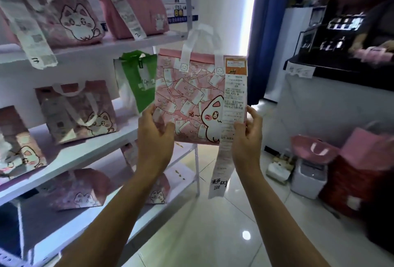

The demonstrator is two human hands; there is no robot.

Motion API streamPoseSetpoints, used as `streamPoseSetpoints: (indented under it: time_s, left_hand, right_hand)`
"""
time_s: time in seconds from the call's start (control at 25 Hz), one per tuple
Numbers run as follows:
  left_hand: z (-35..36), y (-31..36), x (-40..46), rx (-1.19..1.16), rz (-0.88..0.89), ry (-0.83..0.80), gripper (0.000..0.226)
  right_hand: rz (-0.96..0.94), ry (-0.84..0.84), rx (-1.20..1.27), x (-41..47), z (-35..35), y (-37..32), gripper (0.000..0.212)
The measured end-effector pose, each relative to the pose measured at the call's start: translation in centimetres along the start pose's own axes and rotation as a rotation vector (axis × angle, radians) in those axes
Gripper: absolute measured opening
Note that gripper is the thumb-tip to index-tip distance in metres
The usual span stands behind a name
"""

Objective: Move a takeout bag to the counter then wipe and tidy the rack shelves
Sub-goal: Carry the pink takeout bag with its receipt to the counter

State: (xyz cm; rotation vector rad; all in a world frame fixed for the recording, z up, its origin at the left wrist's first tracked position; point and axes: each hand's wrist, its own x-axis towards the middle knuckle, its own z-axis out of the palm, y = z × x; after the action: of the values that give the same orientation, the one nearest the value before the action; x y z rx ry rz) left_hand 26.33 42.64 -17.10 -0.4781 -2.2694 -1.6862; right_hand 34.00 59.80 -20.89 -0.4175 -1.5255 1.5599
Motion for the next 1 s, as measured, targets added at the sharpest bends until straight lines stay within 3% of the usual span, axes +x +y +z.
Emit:
streamPoseSetpoints:
  time_s: [0.48,1.0]
  left_hand:
    - [23.1,4.4,0.4,-0.149,0.009,-0.300,0.040]
    - [43.2,4.7,13.2,-0.263,0.082,-0.487,0.044]
  right_hand:
    - [0.003,0.281,-0.056,12.5,-18.5,3.2,0.030]
    - [-0.060,0.471,-0.174,31.5,-22.4,8.7,0.033]
